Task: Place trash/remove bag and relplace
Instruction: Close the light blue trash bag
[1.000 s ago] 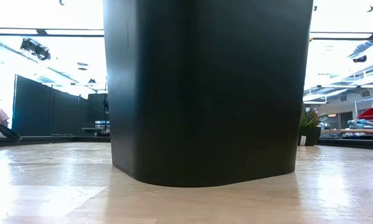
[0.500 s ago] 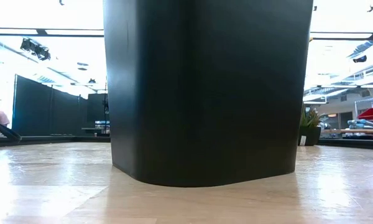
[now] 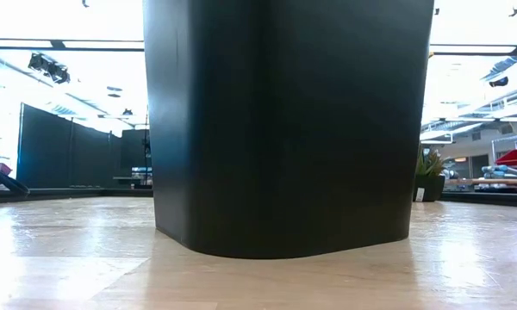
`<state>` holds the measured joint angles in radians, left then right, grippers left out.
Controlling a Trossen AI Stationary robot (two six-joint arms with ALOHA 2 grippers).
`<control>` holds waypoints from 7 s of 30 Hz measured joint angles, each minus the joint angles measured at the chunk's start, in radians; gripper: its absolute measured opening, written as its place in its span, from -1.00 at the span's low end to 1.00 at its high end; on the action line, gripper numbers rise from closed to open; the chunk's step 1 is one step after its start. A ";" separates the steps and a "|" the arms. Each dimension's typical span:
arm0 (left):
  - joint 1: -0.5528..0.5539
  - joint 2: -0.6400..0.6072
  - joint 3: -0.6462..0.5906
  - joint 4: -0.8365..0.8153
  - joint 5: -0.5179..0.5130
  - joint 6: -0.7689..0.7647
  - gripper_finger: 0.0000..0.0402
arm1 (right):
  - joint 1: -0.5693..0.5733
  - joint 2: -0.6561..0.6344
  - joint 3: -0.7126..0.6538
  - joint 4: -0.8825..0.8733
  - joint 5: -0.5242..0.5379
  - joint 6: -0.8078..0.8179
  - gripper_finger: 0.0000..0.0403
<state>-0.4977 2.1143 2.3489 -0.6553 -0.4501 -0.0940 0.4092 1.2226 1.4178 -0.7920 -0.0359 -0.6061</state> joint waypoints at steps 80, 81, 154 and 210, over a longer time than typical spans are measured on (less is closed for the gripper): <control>-0.003 0.000 0.000 -0.462 -0.095 -0.462 -0.59 | -0.051 0.078 0.000 0.101 0.119 -0.049 -1.00; -0.003 0.000 0.000 -0.462 -0.095 -0.462 -0.59 | -0.043 0.068 0.000 0.114 0.149 -0.061 -1.00; -0.008 0.000 0.000 -0.472 -0.056 -0.488 -0.58 | -0.020 0.114 0.000 0.086 0.177 -0.131 -1.00; -0.111 -0.036 -0.001 -0.221 -0.261 -0.214 -0.35 | 0.099 0.062 0.000 0.863 0.739 -0.399 -1.00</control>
<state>-0.6086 2.0778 2.3474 -0.8759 -0.7109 -0.3077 0.5087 1.2842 1.4174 0.0712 0.7034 -1.0056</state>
